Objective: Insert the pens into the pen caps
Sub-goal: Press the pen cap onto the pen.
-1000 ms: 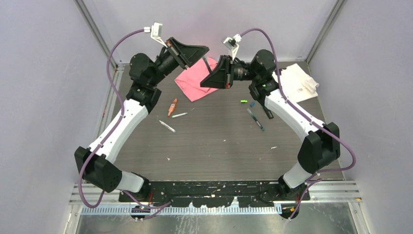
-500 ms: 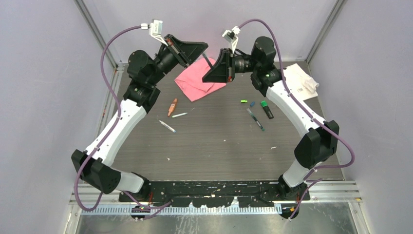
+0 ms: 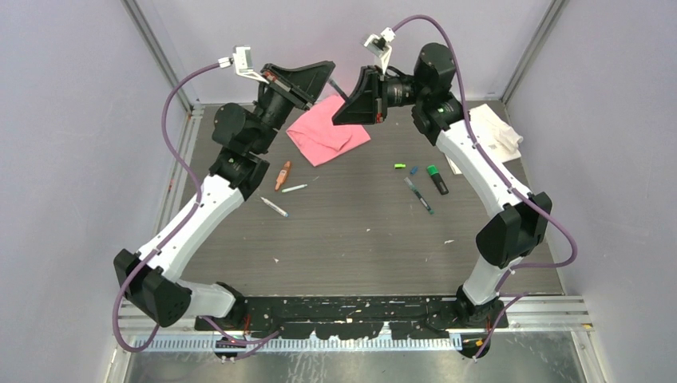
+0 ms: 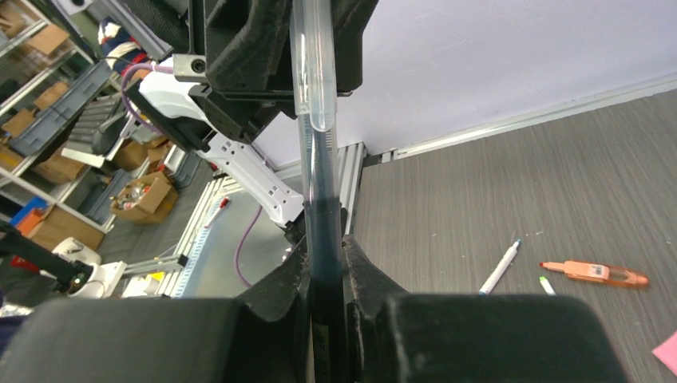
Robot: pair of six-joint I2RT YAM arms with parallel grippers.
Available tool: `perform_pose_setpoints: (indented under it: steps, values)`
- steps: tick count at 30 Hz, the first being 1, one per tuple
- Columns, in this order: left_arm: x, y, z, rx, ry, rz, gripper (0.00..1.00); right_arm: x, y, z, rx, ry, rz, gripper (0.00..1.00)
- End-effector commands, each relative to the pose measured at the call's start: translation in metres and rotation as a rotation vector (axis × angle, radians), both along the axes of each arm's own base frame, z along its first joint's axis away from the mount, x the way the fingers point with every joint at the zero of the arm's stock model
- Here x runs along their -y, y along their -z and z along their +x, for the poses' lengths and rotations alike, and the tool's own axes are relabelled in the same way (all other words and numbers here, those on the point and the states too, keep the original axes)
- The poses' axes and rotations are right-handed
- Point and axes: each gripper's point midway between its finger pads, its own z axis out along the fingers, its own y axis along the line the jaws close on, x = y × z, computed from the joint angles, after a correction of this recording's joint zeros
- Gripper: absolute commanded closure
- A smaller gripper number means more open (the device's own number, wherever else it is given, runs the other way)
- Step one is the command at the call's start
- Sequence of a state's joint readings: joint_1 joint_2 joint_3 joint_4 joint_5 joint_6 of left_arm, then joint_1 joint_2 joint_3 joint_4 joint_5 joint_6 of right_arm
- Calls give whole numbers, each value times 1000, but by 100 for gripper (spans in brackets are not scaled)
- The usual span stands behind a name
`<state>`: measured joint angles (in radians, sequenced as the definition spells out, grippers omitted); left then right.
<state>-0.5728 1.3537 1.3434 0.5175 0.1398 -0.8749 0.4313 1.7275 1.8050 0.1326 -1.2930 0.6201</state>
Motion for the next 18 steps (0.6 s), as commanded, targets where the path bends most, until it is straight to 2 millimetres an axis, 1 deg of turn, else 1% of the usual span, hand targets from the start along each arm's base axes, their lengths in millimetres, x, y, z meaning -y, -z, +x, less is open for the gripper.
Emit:
perform_pose_setpoints:
  steps: [1,3,4,5,6,7,8,9,11,13,14,16,18]
  values:
    - [89,154,-86,-350,598,403,99,12,-93,42,160,302,220,99]
    - [83,179,-82,-409,520,554,100,15,-110,26,122,185,315,99]
    - [81,186,-81,-407,504,598,99,13,-112,24,130,173,330,99]
    - [82,188,-81,-413,510,607,99,12,-112,24,166,205,321,99]
    - [85,189,-82,-427,529,602,99,9,-101,36,196,269,267,99]
    - [88,189,-85,-438,561,584,99,7,-96,41,209,309,222,99]
    - [93,186,-89,-449,603,546,99,6,-93,42,198,302,203,99]
    - [99,180,-89,-439,633,494,99,5,-95,38,187,277,213,99]
    - [105,169,-87,-418,653,425,99,0,-93,29,179,229,228,99]
    - [104,158,-76,-404,612,374,99,-6,-82,23,170,203,209,99]
    - [99,150,-66,-404,566,333,100,-6,-76,21,163,189,197,99]
    - [79,129,-44,-401,469,211,99,-7,-57,16,136,149,160,99]
    - [50,111,-20,-404,362,71,96,-6,-35,10,112,121,117,99]
